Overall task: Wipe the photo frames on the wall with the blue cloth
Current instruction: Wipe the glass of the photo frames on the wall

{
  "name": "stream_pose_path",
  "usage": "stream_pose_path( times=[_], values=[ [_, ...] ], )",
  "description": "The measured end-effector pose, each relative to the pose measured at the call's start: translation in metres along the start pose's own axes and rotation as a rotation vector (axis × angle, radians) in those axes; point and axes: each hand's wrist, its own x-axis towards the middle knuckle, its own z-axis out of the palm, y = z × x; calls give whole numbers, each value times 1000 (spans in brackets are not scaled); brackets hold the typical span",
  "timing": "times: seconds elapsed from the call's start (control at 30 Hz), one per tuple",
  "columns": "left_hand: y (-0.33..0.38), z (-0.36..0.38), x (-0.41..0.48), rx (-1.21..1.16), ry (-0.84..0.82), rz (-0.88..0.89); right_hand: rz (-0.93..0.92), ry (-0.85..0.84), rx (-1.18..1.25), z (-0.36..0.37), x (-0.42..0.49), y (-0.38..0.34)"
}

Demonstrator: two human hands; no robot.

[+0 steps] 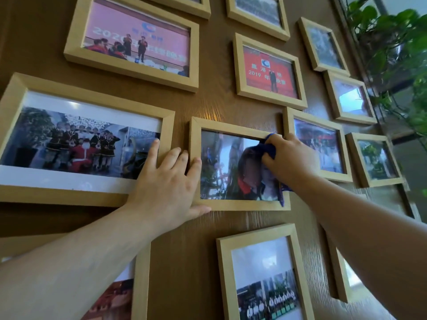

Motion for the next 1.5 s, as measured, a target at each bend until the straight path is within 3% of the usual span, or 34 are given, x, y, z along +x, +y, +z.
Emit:
stream_pose_path(
  times=[0.07,0.23,0.3,0.43,0.67,1.0,1.17,1.5],
  values=[
    [0,0,1,-2,2,3,-54,4,92,-1,-4,-16],
    [2,2,0,-21,6,-13,-484,-20,203,-12,-28,-74],
    [2,2,-1,-40,15,-23,-540,22,210,-12,-36,-86],
    [3,2,-1,-56,18,-18,-500,9,118,-4,-40,-51],
    [3,2,-1,-85,18,-26,-200,-83,-127,-5,-41,9],
    [4,1,0,-70,15,-37,-502,-146,169,-21,-59,-85],
    [5,4,1,-80,23,-40,-488,-209,254,-21,-64,-83],
    [4,4,2,-32,-15,-52,-384,-334,177,-17,-58,-27]
  ],
)
